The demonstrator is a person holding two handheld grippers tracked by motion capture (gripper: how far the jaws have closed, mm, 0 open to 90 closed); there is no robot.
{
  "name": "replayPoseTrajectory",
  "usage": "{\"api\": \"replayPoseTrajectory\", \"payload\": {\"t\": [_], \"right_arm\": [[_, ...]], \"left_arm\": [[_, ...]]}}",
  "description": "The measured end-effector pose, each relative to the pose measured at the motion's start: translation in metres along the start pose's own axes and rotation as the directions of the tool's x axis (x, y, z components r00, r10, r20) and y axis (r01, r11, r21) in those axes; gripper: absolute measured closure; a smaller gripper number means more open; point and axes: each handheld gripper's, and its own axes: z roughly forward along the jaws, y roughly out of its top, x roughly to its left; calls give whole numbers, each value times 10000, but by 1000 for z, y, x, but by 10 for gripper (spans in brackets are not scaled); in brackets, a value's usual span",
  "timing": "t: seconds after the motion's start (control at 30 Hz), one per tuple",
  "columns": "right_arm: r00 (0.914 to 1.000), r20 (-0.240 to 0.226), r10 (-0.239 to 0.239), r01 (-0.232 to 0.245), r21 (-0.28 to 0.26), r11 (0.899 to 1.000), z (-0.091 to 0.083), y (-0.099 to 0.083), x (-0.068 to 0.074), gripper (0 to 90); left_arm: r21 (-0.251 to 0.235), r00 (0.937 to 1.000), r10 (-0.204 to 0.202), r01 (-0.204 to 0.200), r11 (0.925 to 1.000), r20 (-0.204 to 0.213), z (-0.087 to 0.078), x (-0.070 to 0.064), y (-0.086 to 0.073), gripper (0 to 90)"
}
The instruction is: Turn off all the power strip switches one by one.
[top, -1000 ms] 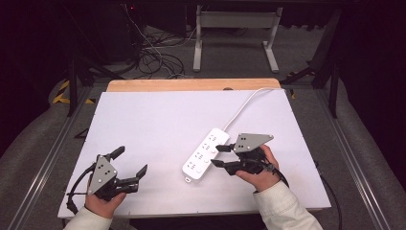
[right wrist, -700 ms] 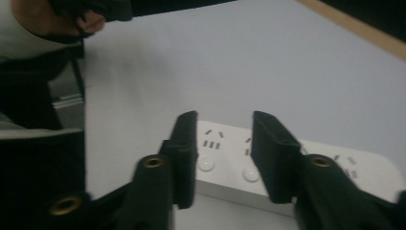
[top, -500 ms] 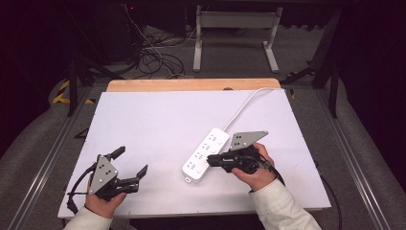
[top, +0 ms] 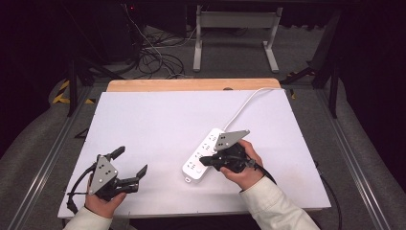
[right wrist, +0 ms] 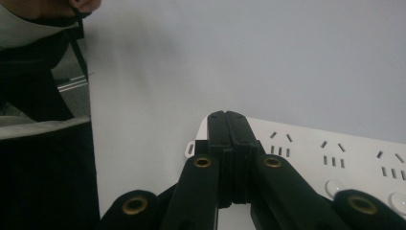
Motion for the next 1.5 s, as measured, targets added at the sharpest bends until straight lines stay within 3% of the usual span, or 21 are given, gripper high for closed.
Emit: {"api": "replayPoseTrajectory", "payload": {"t": [0.33,0.6,0.93,1.1,1.37,1.5], "right_arm": [[9999,150,-40,23,1167,9932,31,-3,-1,900],[9995,198,-255,216,1790,9836,45,-6,1,900],[9988,333,-355,283,1976,9799,51,-9,3,900],[9964,569,-633,515,1898,9805,53,-11,7,900],[9970,554,-549,440,1821,9823,53,-14,7,900],[9989,404,-229,156,1724,9849,53,-15,4,900]], "left_arm": [[-21,10000,22,-22,10000,-15,0,0,0,105],[18,10000,-37,37,10000,9,0,-1,0,106],[26,10000,-24,24,10000,-20,0,-1,0,108],[47,10000,54,-54,10000,-38,1,-1,0,108],[50,10000,43,-43,10000,-14,1,-2,0,109],[67,10000,81,-81,9999,3,1,-3,0,109]]}}
